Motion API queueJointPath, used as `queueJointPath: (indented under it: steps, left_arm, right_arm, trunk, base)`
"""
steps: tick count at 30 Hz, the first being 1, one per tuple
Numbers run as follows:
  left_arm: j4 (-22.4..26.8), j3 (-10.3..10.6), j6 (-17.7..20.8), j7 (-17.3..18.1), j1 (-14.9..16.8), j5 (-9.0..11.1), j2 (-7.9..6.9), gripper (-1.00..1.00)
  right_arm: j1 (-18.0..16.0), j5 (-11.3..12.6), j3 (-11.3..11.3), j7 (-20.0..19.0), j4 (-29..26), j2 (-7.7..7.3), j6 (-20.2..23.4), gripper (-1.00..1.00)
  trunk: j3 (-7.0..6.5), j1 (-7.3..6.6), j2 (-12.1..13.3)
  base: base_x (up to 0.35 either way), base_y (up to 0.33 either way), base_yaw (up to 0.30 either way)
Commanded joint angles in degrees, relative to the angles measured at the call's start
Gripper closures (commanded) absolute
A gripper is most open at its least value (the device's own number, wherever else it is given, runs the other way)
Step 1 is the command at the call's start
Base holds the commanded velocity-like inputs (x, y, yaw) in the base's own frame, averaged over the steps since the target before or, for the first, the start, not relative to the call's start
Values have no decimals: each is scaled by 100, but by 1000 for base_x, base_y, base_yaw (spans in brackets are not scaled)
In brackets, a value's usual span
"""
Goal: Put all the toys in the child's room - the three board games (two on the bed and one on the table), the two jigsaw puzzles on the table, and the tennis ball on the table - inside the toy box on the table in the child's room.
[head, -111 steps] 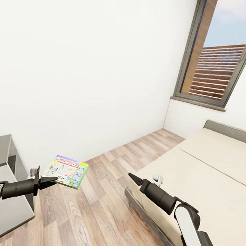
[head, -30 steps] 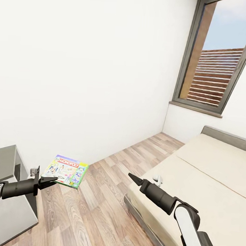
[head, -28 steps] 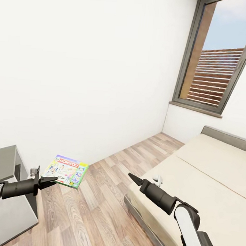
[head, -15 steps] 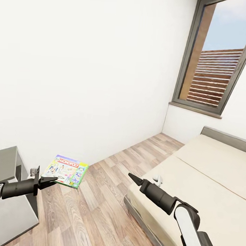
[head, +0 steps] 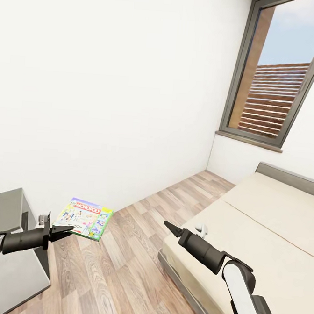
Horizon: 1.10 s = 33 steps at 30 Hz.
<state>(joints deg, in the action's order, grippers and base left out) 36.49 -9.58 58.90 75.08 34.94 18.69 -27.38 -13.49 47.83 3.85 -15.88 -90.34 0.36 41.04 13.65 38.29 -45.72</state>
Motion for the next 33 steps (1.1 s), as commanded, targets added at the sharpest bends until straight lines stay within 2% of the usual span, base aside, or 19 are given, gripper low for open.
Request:
queueJointPath:
  steps: [1, 33]
  left_arm:
    - [-1, -1, 43, 16, 4, 9, -1, 100]
    - [16, 0, 43, 16, 4, 10, 22, 100]
  right_arm:
    - [-4, -2, -7, -12, -2, 3, 27, -100]
    - [-4, -2, -7, -14, -1, 10, 22, -100]
  trunk:
    - [-10, -22, 36]
    - [-585, -724, 1319]
  base:
    - [0, 0, 0]
    - [0, 0, 0]
